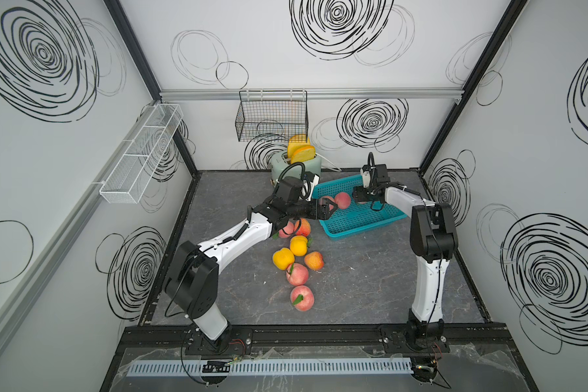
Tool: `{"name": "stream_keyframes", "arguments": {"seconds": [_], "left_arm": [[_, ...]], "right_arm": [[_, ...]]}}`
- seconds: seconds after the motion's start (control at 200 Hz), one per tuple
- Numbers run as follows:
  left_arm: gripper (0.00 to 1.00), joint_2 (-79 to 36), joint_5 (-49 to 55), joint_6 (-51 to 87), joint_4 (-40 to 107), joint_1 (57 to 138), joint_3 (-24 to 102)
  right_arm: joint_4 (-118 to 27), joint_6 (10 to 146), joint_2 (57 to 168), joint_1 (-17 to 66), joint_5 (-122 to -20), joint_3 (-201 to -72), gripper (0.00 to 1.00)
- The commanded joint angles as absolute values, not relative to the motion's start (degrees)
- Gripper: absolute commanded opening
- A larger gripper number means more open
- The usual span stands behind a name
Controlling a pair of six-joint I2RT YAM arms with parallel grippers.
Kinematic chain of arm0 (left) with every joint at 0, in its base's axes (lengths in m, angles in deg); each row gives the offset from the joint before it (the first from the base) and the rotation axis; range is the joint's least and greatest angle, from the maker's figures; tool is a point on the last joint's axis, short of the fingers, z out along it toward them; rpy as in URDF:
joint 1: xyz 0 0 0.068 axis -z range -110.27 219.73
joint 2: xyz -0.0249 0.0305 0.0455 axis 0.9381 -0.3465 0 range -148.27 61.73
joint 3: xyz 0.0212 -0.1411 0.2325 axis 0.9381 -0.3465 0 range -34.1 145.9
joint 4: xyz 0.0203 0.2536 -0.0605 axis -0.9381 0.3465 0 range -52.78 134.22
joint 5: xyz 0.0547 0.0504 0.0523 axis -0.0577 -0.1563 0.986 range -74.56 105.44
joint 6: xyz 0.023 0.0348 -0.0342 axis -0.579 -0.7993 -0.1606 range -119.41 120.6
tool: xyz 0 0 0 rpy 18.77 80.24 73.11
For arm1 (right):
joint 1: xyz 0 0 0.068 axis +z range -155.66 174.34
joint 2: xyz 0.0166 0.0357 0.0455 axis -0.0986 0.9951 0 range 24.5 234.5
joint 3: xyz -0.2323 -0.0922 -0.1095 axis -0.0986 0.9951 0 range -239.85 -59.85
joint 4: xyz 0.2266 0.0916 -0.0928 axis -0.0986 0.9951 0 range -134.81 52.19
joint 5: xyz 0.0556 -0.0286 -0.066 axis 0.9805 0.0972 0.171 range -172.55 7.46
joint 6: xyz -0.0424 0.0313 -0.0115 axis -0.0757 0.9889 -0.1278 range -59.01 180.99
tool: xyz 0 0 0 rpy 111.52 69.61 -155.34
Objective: Put the peaches into the basket
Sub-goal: Place the peach in the basket.
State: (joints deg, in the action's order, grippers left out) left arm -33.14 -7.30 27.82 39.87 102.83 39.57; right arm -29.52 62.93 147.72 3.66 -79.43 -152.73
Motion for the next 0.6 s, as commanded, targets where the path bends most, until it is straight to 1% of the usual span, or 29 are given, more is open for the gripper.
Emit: {"name": "stream_keyframes", "arguments": {"seconds": [0.0,0.205,0.595], "left_arm": [[0.98,-33.29,-7.94,27.57,37.91,102.16,39.49],[0.98,-32.00,-7.80,27.40,38.36,101.22,38.77],[0.98,-28.51,-7.59,26.81,39.04,99.23,34.95]], "right_arm": [[-28.66,62.05,149.17,4.27,-78.89,-154.58,0.68],[-28.14,62.04,150.15,4.97,-79.12,-155.03,0.68],[-27.51,62.13,150.31,5.44,-79.60,-154.97,0.74]]}}
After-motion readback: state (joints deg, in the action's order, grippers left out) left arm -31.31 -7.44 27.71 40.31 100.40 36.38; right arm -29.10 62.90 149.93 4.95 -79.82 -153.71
